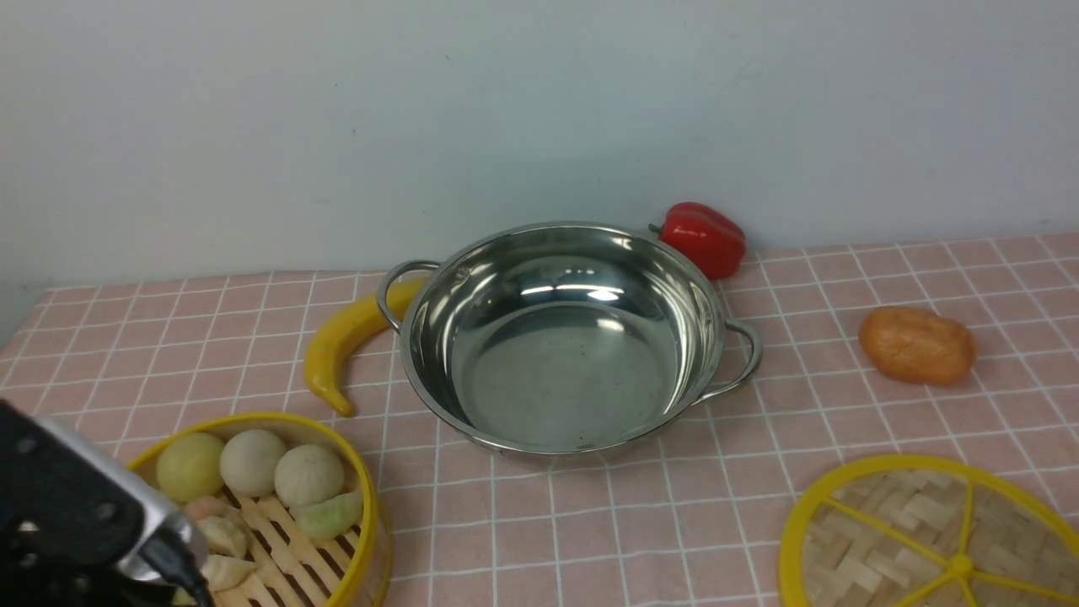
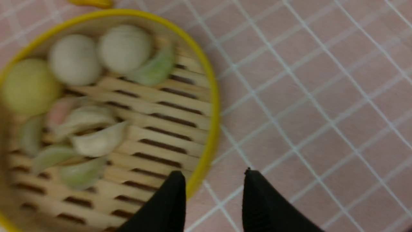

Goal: Place the steamer in the pot on the pink tablecloth, and put the lid on the steamer.
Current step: 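Grasp the rim of the steamer basket holding the buns with the left gripper, then place the bamboo steamer basket with dumplings into the steel pot with the left gripper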

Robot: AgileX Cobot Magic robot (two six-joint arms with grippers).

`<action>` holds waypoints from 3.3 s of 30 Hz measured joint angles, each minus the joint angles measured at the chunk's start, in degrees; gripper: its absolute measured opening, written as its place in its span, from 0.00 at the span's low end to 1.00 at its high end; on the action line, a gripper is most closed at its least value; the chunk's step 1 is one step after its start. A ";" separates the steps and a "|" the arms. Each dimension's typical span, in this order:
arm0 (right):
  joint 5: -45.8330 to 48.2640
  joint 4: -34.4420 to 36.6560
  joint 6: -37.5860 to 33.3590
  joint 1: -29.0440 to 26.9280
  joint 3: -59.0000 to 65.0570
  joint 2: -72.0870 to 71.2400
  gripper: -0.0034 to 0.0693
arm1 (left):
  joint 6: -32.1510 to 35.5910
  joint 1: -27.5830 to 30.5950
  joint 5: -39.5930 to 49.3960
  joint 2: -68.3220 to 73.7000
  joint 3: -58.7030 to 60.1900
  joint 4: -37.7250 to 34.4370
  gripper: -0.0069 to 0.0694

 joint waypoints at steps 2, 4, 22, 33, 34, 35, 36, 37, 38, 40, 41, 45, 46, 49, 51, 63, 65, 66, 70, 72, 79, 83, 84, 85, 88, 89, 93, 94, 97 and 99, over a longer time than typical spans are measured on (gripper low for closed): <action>0.00 0.00 0.00 0.00 0.00 0.00 0.38 | 6.56 0.00 1.41 5.82 -0.15 -4.59 0.41; 0.00 0.00 0.00 0.00 0.00 0.00 0.38 | 9.09 -0.06 1.27 11.33 -0.28 -6.07 0.42; 0.00 0.00 0.00 0.00 0.00 0.00 0.38 | 3.55 -8.55 -15.18 37.83 -0.28 1.88 0.63; 0.00 0.00 0.00 0.00 0.00 0.00 0.38 | 0.99 -8.55 -17.24 44.99 -1.41 2.59 0.55; 0.00 0.00 0.00 0.00 0.00 0.00 0.38 | -0.55 -8.55 -16.58 45.20 -1.89 2.91 0.42; 0.00 0.00 0.00 0.00 0.00 0.00 0.38 | -1.62 -8.55 -15.40 45.52 -2.38 3.00 0.32; 0.00 0.00 0.00 0.00 0.00 0.00 0.38 | -1.92 -8.68 -14.53 45.68 -2.63 3.06 0.26; 0.00 0.00 0.00 0.00 0.00 0.00 0.38 | -2.42 -8.83 -13.46 46.06 -3.26 3.65 0.19; 0.00 0.00 0.00 0.00 0.00 0.00 0.38 | -2.76 -8.97 -12.27 46.19 -3.96 4.81 0.16; 0.00 0.00 0.00 0.00 0.00 0.00 0.38 | -3.94 -9.04 -10.63 46.27 -5.29 6.42 0.16; 0.00 0.00 0.00 0.00 0.00 0.00 0.38 | -5.93 -9.04 -8.89 46.27 -6.90 8.38 0.16; 0.00 0.00 0.00 0.00 0.00 0.00 0.38 | -11.09 -9.04 -4.76 44.55 -12.19 14.15 0.13; 0.00 0.00 0.00 0.00 0.00 0.00 0.38 | -12.60 -9.04 -3.69 43.84 -13.90 15.36 0.13; 0.00 0.00 0.00 0.00 0.00 0.00 0.38 | -14.39 -8.99 1.04 42.33 -19.30 17.60 0.13; 0.00 0.00 0.00 0.00 0.00 0.00 0.38 | -14.21 -8.99 3.56 41.43 -23.58 18.31 0.13; 0.00 0.00 0.00 0.00 0.00 0.00 0.38 | -2.11 -22.03 5.48 44.12 -44.17 20.94 0.13; 0.00 0.00 0.00 0.00 0.00 0.00 0.38 | 2.47 -25.77 2.44 46.47 -45.97 21.54 0.13; 0.00 0.00 0.00 0.00 0.00 0.00 0.38 | 4.92 -27.46 0.72 47.79 -46.52 21.89 0.13; 0.00 0.00 0.00 0.00 0.00 0.00 0.38 | 11.60 -31.33 -4.47 51.76 -47.29 22.77 0.13; 0.00 0.00 0.00 0.00 0.00 0.00 0.38 | 13.86 -32.59 -7.97 55.19 -47.29 23.08 0.13; 0.00 0.00 0.00 0.00 0.00 0.00 0.38 | 14.03 -32.75 -15.16 63.42 -47.29 24.35 0.13; 0.00 0.00 0.00 0.00 0.00 0.00 0.38 | 14.08 -32.75 -16.52 66.30 -47.29 24.21 0.13; 0.00 0.00 0.00 0.00 0.00 0.00 0.38 | 14.08 -32.75 -16.52 66.44 -47.29 24.21 0.13; 0.00 0.00 0.00 0.00 0.00 0.00 0.38 | 14.14 -32.75 -16.50 67.52 -47.34 23.79 0.13; 0.00 0.00 0.00 0.00 0.00 0.00 0.38 | 14.08 -32.75 -15.51 68.33 -47.34 22.49 0.13; 0.00 0.00 0.00 0.00 0.00 0.00 0.38 | 14.08 -32.75 -15.24 68.34 -47.34 22.23 0.13; 0.00 0.00 0.00 0.00 0.00 0.00 0.38 | 14.21 -32.75 -13.69 68.41 -47.34 20.01 0.13; 0.00 0.00 0.00 0.00 0.00 0.00 0.38 | 14.63 -32.75 -13.43 68.46 -47.34 19.12 0.13; 0.00 0.00 0.00 0.00 0.00 0.00 0.38 | 15.59 -32.75 -13.38 68.52 -47.34 18.08 0.13; 0.00 0.00 0.00 0.00 0.00 0.00 0.38 | 16.70 -32.75 -13.43 68.56 -47.34 17.70 0.13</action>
